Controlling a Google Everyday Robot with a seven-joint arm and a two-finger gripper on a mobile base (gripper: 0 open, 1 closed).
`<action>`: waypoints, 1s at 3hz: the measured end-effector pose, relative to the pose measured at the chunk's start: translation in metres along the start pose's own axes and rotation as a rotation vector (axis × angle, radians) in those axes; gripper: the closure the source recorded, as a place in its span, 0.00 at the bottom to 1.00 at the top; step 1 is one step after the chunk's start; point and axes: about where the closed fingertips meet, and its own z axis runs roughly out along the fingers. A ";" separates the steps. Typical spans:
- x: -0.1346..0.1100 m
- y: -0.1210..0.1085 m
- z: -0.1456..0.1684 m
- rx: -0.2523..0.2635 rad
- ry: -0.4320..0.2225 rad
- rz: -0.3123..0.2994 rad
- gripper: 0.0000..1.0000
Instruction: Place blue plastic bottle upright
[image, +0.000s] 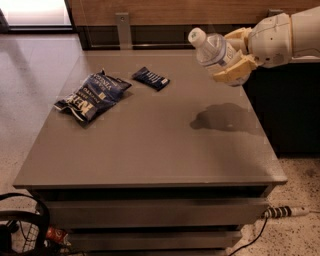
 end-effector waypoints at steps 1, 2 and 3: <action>-0.018 0.008 -0.003 -0.001 -0.143 0.121 1.00; -0.032 0.009 -0.009 0.025 -0.196 0.173 1.00; -0.033 0.005 -0.006 0.070 -0.278 0.248 1.00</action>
Offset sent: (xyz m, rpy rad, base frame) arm -0.0313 0.0065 0.0401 0.3302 0.1280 -0.0376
